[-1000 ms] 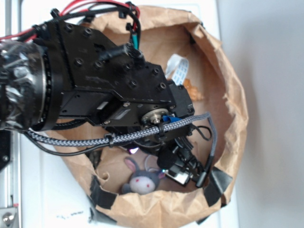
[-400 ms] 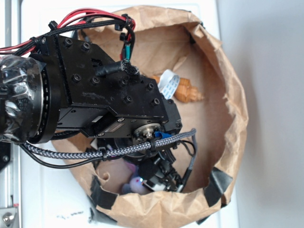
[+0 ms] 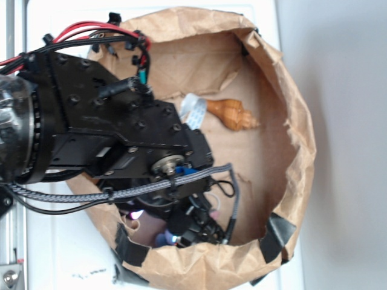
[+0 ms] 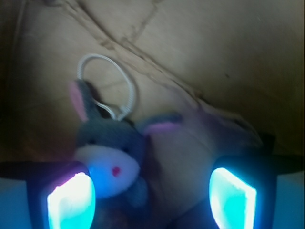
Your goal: Grab the gray animal.
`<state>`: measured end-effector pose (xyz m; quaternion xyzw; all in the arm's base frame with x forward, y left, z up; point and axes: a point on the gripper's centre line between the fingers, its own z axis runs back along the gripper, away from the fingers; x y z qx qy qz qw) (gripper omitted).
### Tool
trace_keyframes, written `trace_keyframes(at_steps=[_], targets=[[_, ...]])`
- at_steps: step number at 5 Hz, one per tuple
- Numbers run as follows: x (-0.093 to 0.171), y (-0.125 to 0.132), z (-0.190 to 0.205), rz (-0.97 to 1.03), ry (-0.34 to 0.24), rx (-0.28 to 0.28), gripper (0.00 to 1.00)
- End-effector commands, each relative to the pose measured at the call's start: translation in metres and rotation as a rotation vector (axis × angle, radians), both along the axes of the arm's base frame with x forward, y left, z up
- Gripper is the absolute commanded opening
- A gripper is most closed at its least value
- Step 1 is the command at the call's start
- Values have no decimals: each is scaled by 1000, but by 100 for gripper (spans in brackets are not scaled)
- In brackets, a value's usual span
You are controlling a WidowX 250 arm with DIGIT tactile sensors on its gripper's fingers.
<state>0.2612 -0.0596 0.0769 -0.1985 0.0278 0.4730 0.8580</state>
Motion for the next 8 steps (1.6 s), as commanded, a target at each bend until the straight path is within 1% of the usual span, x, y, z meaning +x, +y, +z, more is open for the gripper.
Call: trace_keyframes(at_steps=[1, 2, 6, 8], targets=[[-5, -5, 5, 27, -67, 6, 100], [-5, -2, 10, 72, -112, 19, 100], [-5, -2, 10, 72, -112, 19, 100], [24, 0, 16, 105, -97, 16, 100]])
